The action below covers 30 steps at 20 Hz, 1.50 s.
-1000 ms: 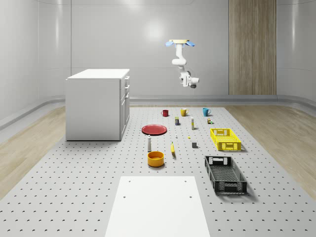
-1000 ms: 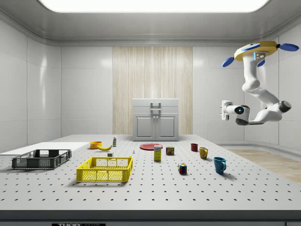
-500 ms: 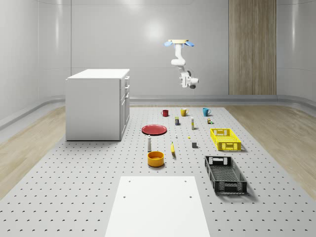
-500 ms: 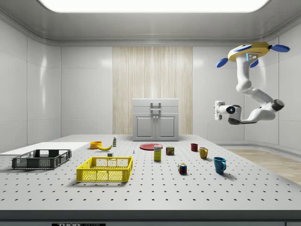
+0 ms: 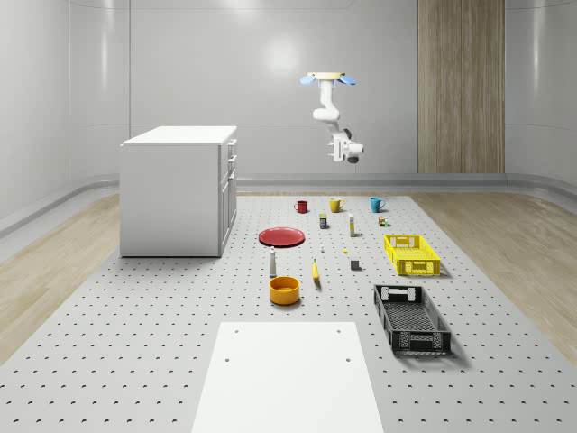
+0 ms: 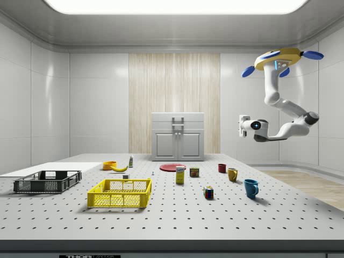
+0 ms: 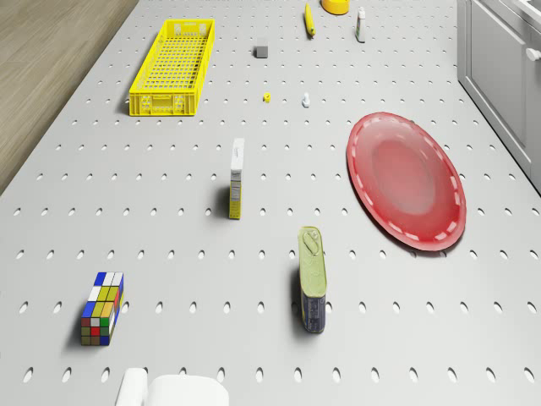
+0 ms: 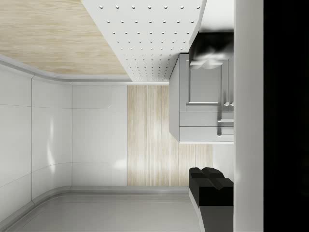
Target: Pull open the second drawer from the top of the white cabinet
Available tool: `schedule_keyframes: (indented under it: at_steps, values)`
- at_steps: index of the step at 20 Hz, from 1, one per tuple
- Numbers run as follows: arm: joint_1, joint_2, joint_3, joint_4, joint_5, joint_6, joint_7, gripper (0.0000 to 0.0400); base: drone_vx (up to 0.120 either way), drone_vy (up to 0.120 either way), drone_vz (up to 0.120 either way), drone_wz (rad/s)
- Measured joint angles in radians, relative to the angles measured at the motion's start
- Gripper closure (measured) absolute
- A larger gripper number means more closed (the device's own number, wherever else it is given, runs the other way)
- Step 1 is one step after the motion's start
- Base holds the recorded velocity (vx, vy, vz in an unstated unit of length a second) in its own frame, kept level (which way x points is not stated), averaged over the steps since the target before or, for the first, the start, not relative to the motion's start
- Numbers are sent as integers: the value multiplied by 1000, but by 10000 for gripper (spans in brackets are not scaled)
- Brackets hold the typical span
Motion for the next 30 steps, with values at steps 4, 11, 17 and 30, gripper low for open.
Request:
schedule_keyframes:
  at_steps: [4, 11, 17, 30]
  values:
    - [19, -17, -8, -2, -12, 17, 10, 100, 120, -70, 0, 0]
    - [50, -46, -21, -6, -34, 45, 28, 100, 120, -120, 0, 0]
    - [74, -69, -30, -9, -51, 66, 42, 100, 120, -120, 0, 0]
    - [119, -113, -46, -15, -85, 107, 70, 100, 120, -120, 0, 0]
